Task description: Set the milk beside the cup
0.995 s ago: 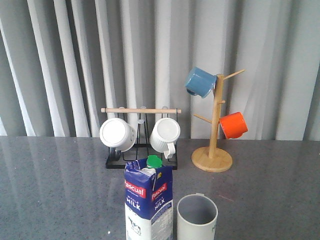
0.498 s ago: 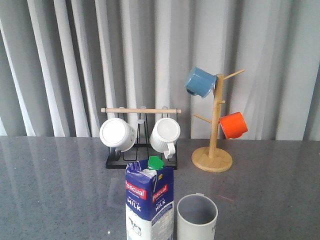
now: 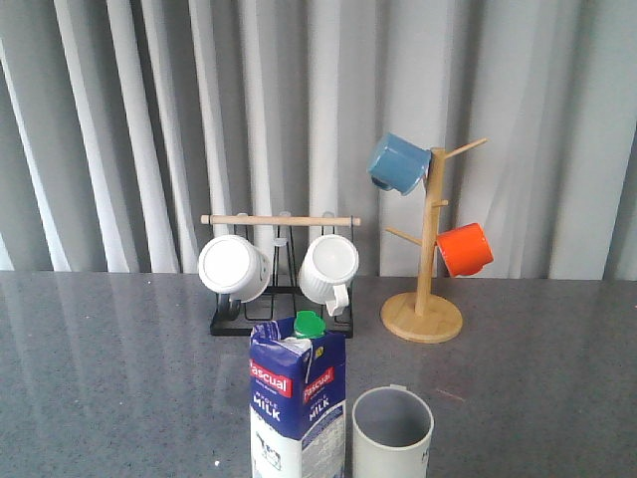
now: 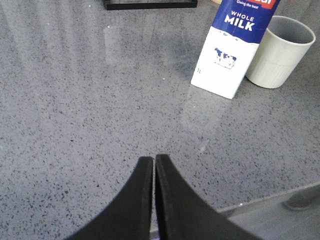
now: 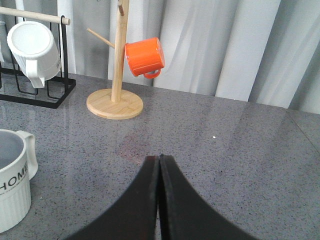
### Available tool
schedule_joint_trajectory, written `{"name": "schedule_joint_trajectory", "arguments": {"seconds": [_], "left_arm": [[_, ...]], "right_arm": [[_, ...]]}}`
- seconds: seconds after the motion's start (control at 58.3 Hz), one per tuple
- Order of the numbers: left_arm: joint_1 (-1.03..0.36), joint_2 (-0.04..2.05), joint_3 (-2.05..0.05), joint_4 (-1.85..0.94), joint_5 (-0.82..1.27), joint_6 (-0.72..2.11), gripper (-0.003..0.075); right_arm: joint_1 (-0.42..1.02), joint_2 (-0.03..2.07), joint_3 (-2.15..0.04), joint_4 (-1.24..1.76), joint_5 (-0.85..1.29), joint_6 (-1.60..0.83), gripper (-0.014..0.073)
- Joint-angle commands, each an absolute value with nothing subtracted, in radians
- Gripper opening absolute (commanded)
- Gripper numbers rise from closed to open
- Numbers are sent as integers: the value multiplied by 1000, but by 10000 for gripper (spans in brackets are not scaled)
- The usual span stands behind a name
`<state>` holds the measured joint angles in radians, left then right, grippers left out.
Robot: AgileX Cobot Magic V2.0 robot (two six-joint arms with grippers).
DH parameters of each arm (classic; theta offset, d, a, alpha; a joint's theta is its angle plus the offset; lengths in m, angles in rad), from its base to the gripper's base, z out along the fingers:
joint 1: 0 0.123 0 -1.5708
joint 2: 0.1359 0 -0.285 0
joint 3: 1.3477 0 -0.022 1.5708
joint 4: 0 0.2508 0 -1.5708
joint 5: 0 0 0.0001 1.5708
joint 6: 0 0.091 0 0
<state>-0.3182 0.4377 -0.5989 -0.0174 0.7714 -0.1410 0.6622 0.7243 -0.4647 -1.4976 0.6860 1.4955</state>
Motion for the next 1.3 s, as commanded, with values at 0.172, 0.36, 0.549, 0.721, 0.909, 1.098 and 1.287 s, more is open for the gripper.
{"name": "schedule_joint_trajectory", "arguments": {"seconds": [0.172,0.36,0.549,0.721,0.909,1.098,1.287], "left_arm": [[-279,400,-480,144,281,-152,-7],[-178,241,-183,152,-59,-153,-7],[-57,1,1,112,-127,-154,-7],[31,-16,-4,109,-54,-149,-7],[56,-25,-4,119,-55,-143,-6],[56,-24,-4,117,-54,-143,-6],[56,-24,-4,117,-54,-143,-6]], "right_arm": [[663,721,-497,-1555,693,1497,-8],[663,721,-497,-1555,693,1497,-8],[663,721,-497,-1555,693,1497,-8],[663,721,-497,-1554,693,1497,-8],[663,721,-497,-1554,694,1497,-8],[663,721,-497,-1554,696,1497,-8],[663,721,-497,-1554,696,1497,-8]]}}
